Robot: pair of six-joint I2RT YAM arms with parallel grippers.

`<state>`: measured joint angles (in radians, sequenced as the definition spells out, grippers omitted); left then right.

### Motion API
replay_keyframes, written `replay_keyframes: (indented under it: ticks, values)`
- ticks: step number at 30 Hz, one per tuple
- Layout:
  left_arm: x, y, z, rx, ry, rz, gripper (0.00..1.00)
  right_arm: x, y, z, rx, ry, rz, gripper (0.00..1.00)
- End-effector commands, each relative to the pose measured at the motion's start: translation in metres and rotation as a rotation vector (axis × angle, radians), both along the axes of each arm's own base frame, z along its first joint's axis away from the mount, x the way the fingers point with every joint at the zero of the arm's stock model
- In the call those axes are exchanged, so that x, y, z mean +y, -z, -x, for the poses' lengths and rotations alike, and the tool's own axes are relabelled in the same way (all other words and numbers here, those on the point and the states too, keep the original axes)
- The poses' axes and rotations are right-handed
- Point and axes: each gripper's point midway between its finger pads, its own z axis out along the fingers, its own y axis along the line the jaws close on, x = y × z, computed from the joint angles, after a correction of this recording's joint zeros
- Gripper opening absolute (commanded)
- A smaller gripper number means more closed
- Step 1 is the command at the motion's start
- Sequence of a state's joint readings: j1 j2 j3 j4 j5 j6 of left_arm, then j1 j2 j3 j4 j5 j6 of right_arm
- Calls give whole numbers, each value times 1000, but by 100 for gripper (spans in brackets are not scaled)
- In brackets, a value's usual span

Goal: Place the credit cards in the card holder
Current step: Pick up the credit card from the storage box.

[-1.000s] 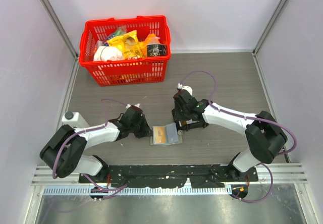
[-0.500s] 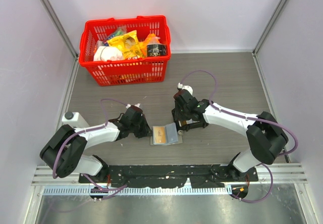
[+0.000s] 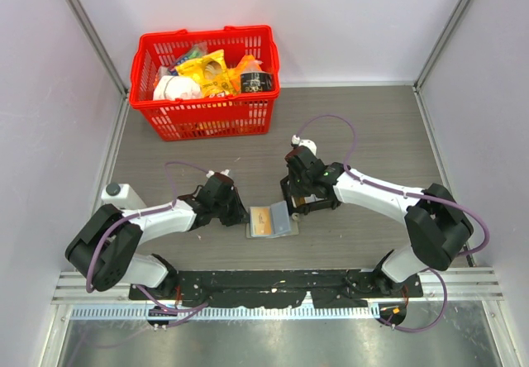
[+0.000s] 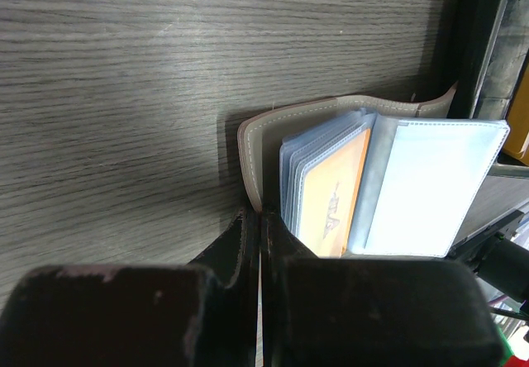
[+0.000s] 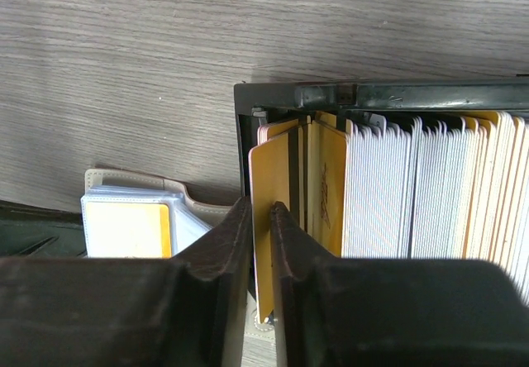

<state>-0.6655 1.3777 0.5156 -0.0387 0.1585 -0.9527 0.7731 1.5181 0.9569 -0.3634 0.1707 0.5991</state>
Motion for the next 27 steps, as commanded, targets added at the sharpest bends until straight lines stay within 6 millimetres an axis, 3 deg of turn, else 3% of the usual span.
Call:
replay_keyframes:
  ticks: [1, 18, 27]
  values:
    - [18, 18, 13, 41, 12, -95, 0, 23, -30, -5, -61, -26, -132, 15]
    - [18, 20, 13, 45, 13, -99, 0, 30, -27, 1, -30, -46, -179, 21]
    - [18, 20, 13, 45, 13, -99, 0, 31, -35, -1, -40, -42, -203, 18]
